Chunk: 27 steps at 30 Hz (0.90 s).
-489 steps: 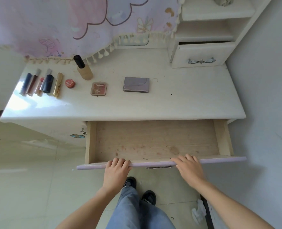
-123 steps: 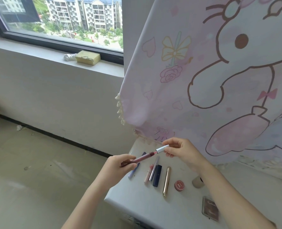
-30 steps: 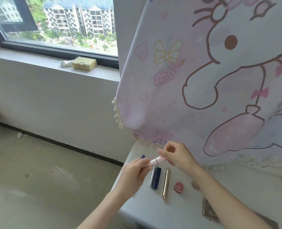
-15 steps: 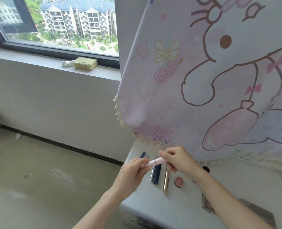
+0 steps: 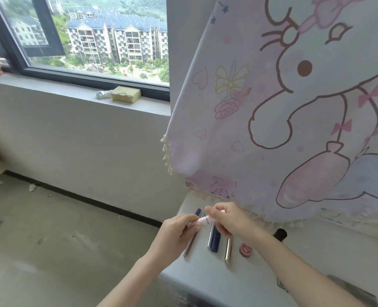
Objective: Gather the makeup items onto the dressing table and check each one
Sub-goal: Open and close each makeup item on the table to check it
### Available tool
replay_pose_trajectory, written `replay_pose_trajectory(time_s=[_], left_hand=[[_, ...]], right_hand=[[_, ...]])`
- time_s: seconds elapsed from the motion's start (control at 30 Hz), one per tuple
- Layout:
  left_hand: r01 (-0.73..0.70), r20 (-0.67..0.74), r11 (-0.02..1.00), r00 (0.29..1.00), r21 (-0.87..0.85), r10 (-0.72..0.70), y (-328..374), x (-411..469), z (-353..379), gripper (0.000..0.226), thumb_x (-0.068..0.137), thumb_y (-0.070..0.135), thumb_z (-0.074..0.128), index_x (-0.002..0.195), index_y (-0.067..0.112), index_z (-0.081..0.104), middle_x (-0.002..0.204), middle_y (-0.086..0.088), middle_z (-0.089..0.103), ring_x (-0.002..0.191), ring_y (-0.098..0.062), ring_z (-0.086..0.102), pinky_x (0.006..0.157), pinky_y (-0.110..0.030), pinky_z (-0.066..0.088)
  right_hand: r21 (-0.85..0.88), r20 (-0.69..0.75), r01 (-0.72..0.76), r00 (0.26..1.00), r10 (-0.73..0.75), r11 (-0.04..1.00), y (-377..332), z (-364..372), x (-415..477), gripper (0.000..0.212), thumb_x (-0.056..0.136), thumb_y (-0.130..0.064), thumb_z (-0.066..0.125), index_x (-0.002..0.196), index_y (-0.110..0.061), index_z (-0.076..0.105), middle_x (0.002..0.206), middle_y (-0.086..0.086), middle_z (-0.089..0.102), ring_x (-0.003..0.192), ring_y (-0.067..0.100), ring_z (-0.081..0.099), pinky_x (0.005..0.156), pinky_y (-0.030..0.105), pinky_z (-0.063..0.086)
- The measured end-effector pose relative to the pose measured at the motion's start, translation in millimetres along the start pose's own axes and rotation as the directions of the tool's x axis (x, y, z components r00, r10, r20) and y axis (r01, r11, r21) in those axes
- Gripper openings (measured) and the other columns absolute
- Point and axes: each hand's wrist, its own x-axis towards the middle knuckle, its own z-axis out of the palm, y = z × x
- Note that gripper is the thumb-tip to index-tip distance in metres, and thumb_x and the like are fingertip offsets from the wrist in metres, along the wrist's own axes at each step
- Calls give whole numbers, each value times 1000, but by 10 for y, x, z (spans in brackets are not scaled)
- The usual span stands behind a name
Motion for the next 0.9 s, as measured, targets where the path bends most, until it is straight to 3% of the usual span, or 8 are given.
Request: replay_pose_trajectory(time_s=[0.2, 0.37, 0.57, 0.63, 0.73, 0.8, 0.9], left_hand=[[83, 75, 992, 994, -95, -76, 49, -29, -43, 5, 89, 9, 58, 88, 9, 63, 62, 14, 46, 58, 0, 45, 57, -7, 34], [262, 179, 930, 959, -258, -220, 37, -109, 16, 22, 89, 10, 59, 78, 29, 57, 64, 8, 53, 52, -3, 46, 53, -14, 41], [342, 261, 859, 931, -381, -254, 50, -95, 28, 15, 88, 9, 60, 80, 21, 63, 62, 7, 57, 50, -2, 49, 51, -17, 43], [379, 261, 813, 922, -442, -288, 28, -123, 0, 12, 86, 16, 63, 76, 11, 67, 59, 4, 57, 48, -8, 50, 49, -18, 42], [526, 174, 679, 838, -512, -518, -240, -324, -138, 29, 82, 26, 67, 71, -1, 68, 59, -4, 56, 49, -12, 49, 49, -18, 43], [578, 130, 611, 775, -541, -618, -430, -466, -232, 31, 79, 32, 67, 73, 2, 69, 60, -1, 58, 54, -11, 50, 52, -16, 45], [579, 136, 586, 767, -566, -627, -479, -426, -193, 30, 80, 34, 66, 81, 4, 69, 64, 3, 64, 60, -10, 55, 64, -21, 48]], right_hand=[[181, -108, 38, 994, -18, 983, -15, 26, -18, 37, 89, -12, 57, 53, -11, 49, 32, -8, 39, 30, 6, 28, 35, 15, 22], [174, -141, 20, 990, 5, 985, 16, 58, -45, 36, 88, -9, 58, 53, -9, 47, 29, -7, 39, 26, 6, 27, 34, 15, 21], [199, -146, -36, 987, 66, 979, 33, 105, -59, 36, 87, -5, 56, 53, -7, 46, 28, -6, 36, 25, 5, 24, 32, 14, 20], [304, -240, -72, 959, 150, 950, 9, 4, -17, 33, 87, -2, 55, 55, -8, 48, 30, -7, 35, 23, 3, 24, 30, 11, 19], [493, -433, 2, 868, 243, 870, -39, -493, 0, 36, 86, 4, 49, 53, -9, 42, 26, -7, 30, 22, 0, 21, 27, 8, 22], [418, -469, 20, 861, 197, 908, -24, -686, -33, 39, 87, 3, 51, 52, -9, 38, 25, -7, 31, 23, 1, 23, 28, 10, 21], [350, -408, 0, 900, 153, 937, 56, -523, 32, 36, 89, -4, 53, 56, -9, 40, 26, -8, 36, 25, 1, 27, 29, 10, 21]])
